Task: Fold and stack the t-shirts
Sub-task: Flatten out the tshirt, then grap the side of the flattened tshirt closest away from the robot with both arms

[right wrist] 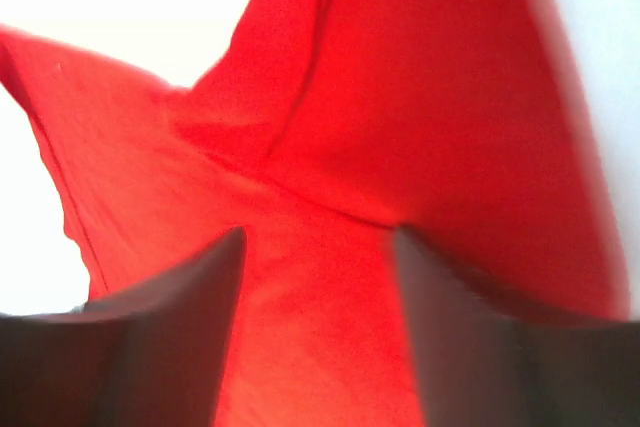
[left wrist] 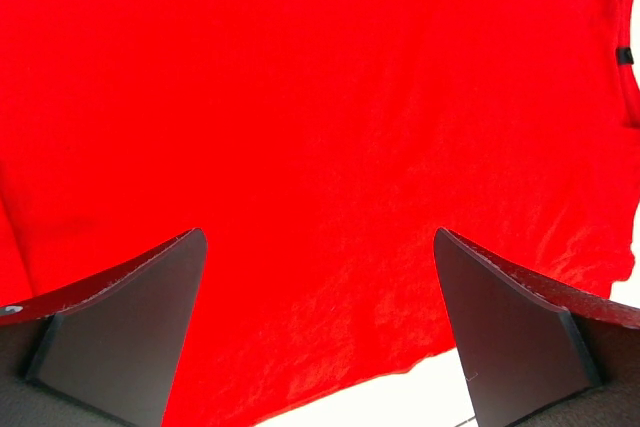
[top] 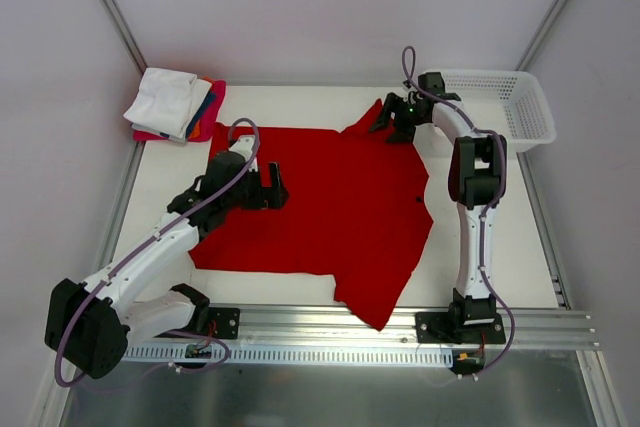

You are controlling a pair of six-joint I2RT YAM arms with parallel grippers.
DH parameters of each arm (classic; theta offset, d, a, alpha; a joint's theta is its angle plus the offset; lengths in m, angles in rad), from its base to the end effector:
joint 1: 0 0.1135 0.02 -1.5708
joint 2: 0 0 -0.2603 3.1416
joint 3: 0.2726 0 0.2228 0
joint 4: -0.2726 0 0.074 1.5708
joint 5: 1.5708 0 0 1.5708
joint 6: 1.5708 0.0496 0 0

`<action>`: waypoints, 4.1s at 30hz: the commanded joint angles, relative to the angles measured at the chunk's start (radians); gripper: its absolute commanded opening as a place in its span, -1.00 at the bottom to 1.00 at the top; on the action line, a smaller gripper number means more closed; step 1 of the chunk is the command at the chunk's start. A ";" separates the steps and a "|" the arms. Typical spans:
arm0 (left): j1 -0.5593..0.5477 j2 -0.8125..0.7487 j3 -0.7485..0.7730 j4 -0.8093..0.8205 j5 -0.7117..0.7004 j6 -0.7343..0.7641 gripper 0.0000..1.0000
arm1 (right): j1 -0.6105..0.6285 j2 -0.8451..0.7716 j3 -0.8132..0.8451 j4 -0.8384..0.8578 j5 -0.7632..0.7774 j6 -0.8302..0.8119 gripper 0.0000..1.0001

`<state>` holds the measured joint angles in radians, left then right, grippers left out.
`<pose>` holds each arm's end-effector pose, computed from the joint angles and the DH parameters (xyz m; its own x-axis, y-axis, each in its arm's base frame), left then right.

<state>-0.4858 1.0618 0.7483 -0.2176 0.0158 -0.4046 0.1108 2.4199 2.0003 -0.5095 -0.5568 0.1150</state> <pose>0.1962 -0.1045 0.2691 -0.6002 -0.1282 -0.7895 0.2639 0.9000 -0.3468 0.4993 0.0819 0.1598 -0.8378 0.0048 -0.5460 -0.3142 0.8136 0.4892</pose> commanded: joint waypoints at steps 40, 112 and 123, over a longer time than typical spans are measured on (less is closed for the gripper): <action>-0.025 -0.615 -0.397 -0.508 -0.433 -0.691 0.98 | 0.598 -1.756 -1.635 -0.144 0.844 0.696 0.84; -0.079 -0.603 -0.366 -0.539 -0.473 -0.675 0.98 | 1.773 -1.147 -1.064 -1.147 1.286 2.035 0.96; -0.091 -0.612 -0.368 -0.532 -0.482 -0.675 0.98 | 1.859 -1.274 -1.354 -0.667 1.512 1.995 0.99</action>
<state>-0.5644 0.4473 0.3527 -0.7586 -0.4393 -1.0855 1.9560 1.1393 0.7151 -1.2961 0.7700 1.8297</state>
